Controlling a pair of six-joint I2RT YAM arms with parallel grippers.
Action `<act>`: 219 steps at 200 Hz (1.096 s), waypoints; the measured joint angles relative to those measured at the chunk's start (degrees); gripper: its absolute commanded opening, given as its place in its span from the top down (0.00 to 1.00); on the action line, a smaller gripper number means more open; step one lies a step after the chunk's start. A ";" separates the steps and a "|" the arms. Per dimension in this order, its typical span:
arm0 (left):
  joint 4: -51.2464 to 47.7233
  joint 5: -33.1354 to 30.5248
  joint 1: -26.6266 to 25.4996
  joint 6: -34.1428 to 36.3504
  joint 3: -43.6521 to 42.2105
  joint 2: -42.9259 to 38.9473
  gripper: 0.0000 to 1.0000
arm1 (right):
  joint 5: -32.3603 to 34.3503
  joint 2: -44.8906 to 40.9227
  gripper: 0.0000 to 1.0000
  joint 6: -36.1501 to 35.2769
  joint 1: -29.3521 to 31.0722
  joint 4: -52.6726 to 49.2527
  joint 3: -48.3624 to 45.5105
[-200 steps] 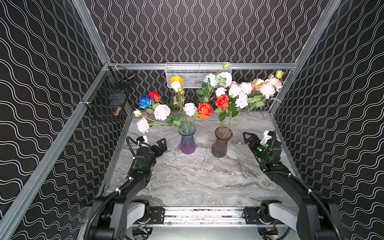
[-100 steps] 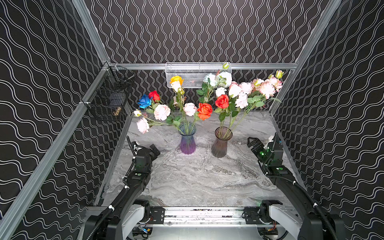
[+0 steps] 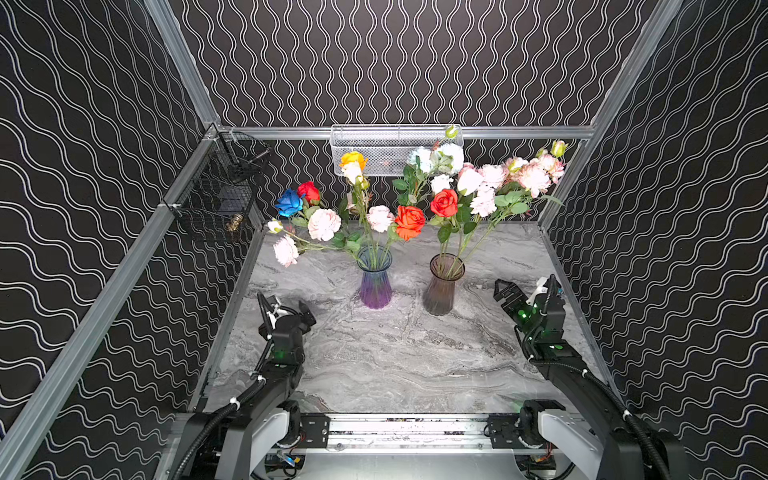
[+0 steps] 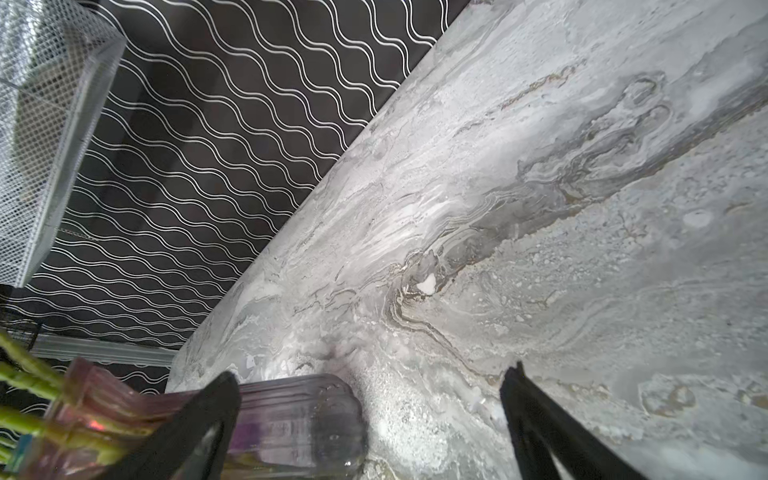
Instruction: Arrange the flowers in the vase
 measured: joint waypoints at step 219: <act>23.39 13.57 1.51 18.84 12.96 35.60 0.01 | 10.21 5.79 0.00 -28.74 -0.11 28.76 -9.35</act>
